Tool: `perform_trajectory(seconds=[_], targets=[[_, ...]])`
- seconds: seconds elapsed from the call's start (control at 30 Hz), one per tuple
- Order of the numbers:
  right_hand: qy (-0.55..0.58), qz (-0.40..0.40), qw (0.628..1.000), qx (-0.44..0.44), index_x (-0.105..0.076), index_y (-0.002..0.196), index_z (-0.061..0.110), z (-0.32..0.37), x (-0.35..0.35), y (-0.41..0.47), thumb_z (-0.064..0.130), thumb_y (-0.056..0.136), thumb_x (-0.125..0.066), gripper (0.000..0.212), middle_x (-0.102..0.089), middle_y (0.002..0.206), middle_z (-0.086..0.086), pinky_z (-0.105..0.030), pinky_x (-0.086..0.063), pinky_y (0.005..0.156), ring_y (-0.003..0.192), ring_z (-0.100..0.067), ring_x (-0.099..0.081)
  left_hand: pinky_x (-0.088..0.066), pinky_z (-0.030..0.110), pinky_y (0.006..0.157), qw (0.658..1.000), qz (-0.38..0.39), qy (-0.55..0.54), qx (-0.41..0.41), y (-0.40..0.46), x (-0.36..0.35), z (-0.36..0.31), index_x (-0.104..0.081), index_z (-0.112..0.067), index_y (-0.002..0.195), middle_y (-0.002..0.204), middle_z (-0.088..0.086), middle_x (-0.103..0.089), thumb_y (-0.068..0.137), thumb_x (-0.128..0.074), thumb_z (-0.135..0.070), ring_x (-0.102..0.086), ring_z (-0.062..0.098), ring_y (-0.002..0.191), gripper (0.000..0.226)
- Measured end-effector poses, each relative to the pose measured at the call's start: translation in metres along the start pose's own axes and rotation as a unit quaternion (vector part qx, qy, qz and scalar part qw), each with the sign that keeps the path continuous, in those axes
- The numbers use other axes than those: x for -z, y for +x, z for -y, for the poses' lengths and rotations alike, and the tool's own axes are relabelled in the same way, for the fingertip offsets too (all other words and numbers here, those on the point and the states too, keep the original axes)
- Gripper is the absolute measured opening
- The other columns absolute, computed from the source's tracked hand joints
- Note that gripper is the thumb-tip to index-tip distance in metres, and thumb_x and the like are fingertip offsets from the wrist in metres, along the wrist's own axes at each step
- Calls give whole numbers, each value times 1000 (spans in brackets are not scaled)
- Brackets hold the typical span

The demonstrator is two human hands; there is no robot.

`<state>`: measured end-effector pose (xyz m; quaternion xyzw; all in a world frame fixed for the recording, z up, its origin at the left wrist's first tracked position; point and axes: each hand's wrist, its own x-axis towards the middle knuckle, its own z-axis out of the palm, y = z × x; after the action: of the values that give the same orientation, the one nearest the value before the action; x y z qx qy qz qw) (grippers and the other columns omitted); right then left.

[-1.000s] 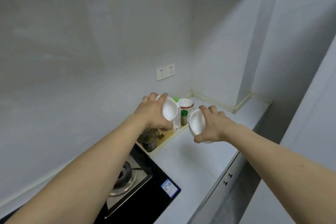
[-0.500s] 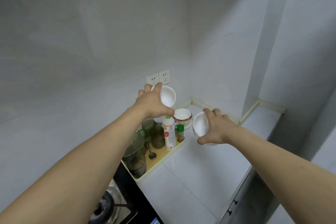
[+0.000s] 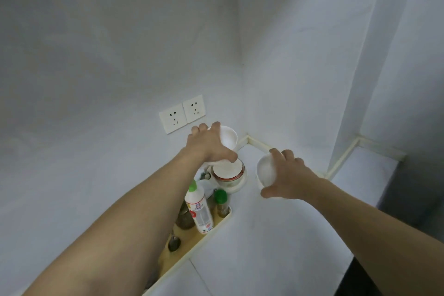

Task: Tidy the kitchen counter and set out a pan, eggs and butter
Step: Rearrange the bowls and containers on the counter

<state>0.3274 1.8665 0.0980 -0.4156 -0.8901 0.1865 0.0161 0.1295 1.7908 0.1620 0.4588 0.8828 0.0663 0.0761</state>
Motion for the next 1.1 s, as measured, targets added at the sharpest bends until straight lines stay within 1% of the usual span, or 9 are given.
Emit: perform_trajectory(seconds=[0.13,0.2,0.37,0.5,0.63,0.77,0.97,1.03,1.1], targets=[[7,18,1000,-8,-9,146,26,-23,-9,34,56,56,-74,115,-26,136,-2,-38,-44,85,118,-29,-37,-36,39,90,998,48,-3,27,48,-37,-11,-19,-23,148,139,13,-35,60,-75,-55,-27,34,129,109],[18,27,999,-13,-8,147,26,-34,-15,52,56,56,-74,116,-25,138,-2,-38,-44,86,120,-29,-36,-36,38,84,997,70,-9,44,71,-55,-13,-20,-23,147,137,12,-34,60,-76,-53,-25,33,129,107],[35,49,998,-27,-8,146,27,-51,-34,84,55,55,-76,117,-25,139,-2,-39,-44,87,121,-30,-36,-36,37,79,992,108,11,61,112,-93,-11,-20,-22,145,133,12,-34,62,-76,-50,-25,33,128,104],[48,73,995,-39,-7,146,29,-62,-52,109,55,55,-76,117,-24,139,-1,-40,-46,86,120,-29,-35,-39,39,86,988,132,32,71,139,-124,-4,-22,-20,144,132,13,-35,62,-78,-50,-26,34,127,103],[46,96,993,-41,-5,147,29,-67,-65,122,55,56,-75,117,-22,139,-2,-40,-44,88,121,-29,-34,-37,37,83,986,143,34,77,152,-143,3,-24,-20,141,129,11,-36,60,-78,-51,-29,33,124,102],[54,106,992,-40,-5,146,29,-68,-79,136,54,56,-75,117,-23,139,-2,-39,-43,87,120,-30,-34,-39,38,91,984,153,34,87,162,-158,11,-25,-20,140,127,10,-37,56,-78,-53,-31,32,123,104],[54,113,991,-39,-6,146,28,-70,-90,145,51,56,-75,116,-23,138,-1,-38,-45,85,120,-29,-35,-39,37,92,984,149,42,83,170,-171,16,-27,-18,138,123,10,-38,55,-76,-57,-34,31,118,104],[57,112,991,-43,-6,146,29,-71,-92,147,51,55,-76,117,-23,138,-1,-38,-44,85,119,-29,-35,-39,38,93,985,148,51,77,173,-172,16,-26,-17,139,125,11,-38,55,-76,-59,-34,32,119,106],[58,112,991,-46,-6,146,29,-73,-92,149,51,55,-76,117,-23,139,-1,-38,-44,85,120,-29,-35,-38,40,96,981,165,71,74,175,-170,15,-20,-17,144,131,12,-37,56,-77,-65,-34,33,123,116]])
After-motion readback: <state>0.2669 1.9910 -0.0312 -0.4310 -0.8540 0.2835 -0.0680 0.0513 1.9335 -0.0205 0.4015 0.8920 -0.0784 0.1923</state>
